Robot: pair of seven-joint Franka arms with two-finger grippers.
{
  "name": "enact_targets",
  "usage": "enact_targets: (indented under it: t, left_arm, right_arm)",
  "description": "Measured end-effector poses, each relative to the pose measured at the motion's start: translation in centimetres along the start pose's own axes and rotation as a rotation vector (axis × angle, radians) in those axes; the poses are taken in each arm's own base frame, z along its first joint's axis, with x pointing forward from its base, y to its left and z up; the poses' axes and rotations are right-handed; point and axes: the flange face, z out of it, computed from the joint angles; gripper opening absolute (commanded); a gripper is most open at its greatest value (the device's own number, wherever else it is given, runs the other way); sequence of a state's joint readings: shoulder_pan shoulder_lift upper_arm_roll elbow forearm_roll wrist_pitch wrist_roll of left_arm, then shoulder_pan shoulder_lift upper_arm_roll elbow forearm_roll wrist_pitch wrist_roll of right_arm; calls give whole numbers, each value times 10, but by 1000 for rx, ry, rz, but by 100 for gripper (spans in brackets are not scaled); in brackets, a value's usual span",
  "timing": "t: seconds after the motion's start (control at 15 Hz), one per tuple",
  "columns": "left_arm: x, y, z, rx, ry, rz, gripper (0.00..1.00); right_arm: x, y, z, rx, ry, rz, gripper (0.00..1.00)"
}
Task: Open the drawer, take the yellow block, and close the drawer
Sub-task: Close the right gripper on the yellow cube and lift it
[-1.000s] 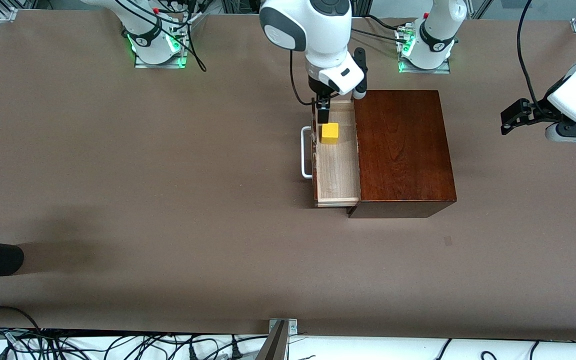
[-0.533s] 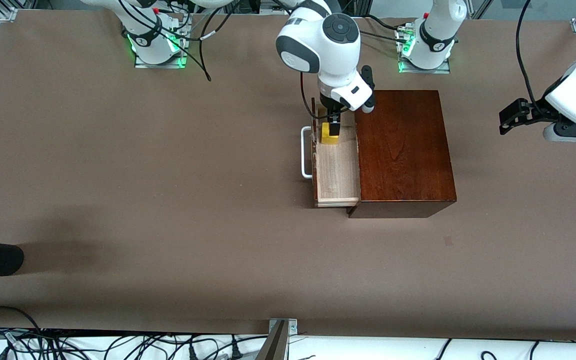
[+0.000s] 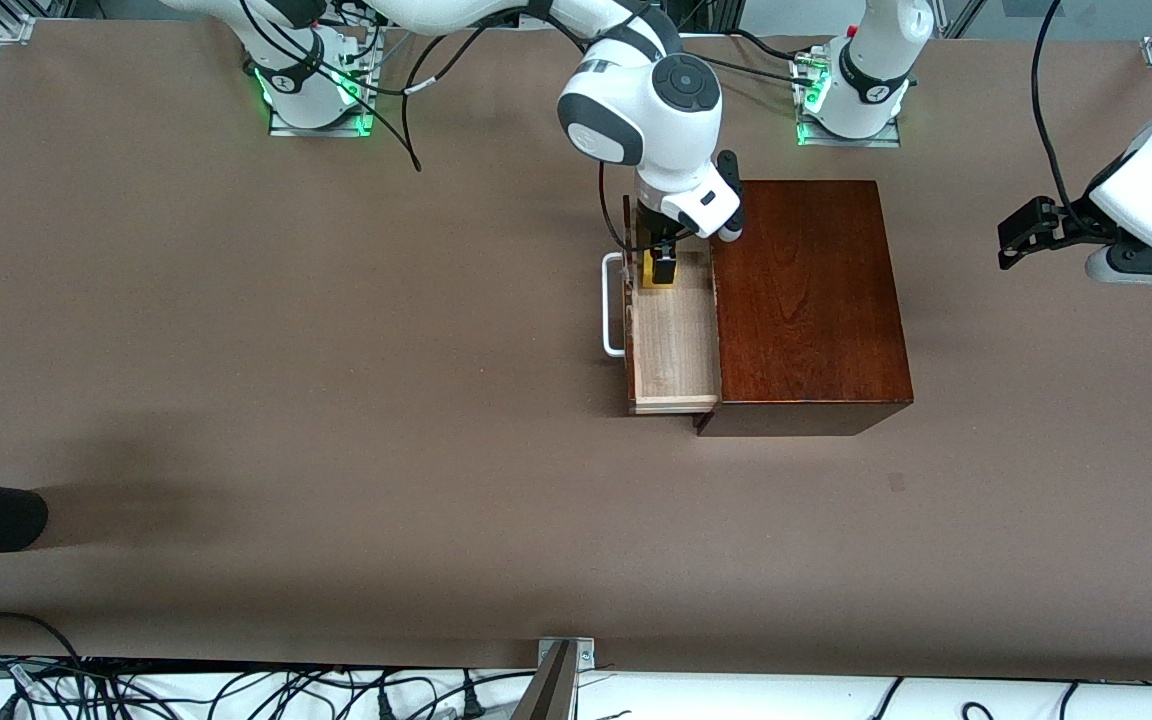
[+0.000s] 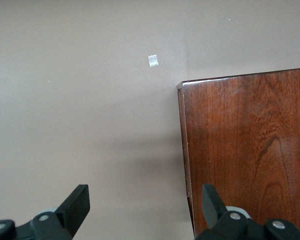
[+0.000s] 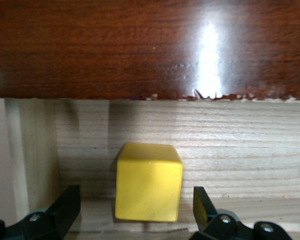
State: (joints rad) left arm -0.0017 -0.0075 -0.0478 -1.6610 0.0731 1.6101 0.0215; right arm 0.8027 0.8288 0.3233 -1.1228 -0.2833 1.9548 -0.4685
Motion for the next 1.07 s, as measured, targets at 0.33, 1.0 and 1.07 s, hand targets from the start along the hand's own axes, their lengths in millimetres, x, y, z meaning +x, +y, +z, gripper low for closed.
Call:
enact_targets:
  t: [0.33, 1.0, 1.07]
  left_arm:
    - [0, 0, 0, 0, 0, 0, 100]
    - [0, 1, 0, 0, 0, 1, 100]
    - [0, 1, 0, 0, 0, 1, 100]
  right_arm:
    - [2, 2, 14, -16, 5, 0, 96]
    - [4, 1, 19, -24, -3, 28, 0]
    - [5, 2, 16, -28, 2, 34, 0]
